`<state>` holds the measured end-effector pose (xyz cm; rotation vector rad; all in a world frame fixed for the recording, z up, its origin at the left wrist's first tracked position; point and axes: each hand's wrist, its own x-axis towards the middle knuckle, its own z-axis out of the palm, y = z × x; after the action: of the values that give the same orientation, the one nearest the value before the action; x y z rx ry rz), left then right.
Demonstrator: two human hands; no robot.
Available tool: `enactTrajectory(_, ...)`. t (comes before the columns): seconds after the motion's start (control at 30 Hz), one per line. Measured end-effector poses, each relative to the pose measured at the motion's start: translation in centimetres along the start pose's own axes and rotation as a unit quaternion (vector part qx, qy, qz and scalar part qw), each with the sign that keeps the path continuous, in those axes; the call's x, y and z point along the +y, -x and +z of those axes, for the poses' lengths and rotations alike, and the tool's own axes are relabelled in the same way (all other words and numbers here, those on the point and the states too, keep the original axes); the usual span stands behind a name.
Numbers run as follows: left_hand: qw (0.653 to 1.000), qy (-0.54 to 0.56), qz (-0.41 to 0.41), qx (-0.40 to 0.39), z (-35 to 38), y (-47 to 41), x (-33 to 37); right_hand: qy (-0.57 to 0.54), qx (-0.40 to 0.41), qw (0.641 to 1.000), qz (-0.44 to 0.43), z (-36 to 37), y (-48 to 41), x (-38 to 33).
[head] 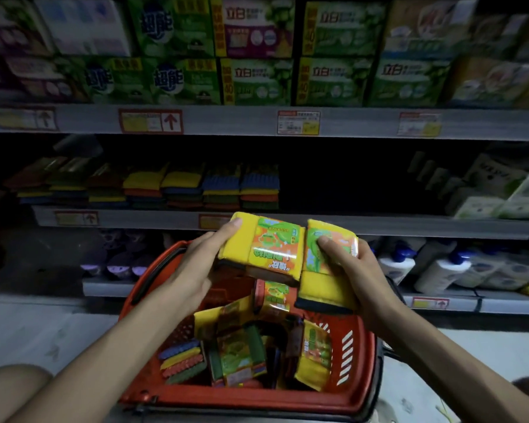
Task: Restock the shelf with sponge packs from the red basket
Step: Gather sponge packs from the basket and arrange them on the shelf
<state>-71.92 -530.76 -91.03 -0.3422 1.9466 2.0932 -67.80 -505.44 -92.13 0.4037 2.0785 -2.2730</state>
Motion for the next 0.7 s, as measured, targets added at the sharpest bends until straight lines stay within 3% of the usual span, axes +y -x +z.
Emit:
enactTrajectory(0.13,0.999,-0.034,0.01,-0.003,0.6,-0.5,1.2,0.056,0.029,0.998,-0.011,-1.3,-0.1,-0.7)
enactTrajectory(0.3,0.991,-0.042,-0.031,-0.127,1.5,-0.6,2.1,0.06,0.033,0.998,-0.008,-2.8,-0.2,-2.1)
enactTrajectory(0.37,0.988,-0.019,-0.054,-0.142,2.0,-0.7,2.2,0.077,0.027,0.997,-0.002,-3.6,-0.6,-2.7)
enactTrajectory(0.7,0.999,0.0,0.0,-0.042,2.8,-2.7,2.4,0.097,0.019,0.994,-0.051,-6.0,-0.9,-3.9)
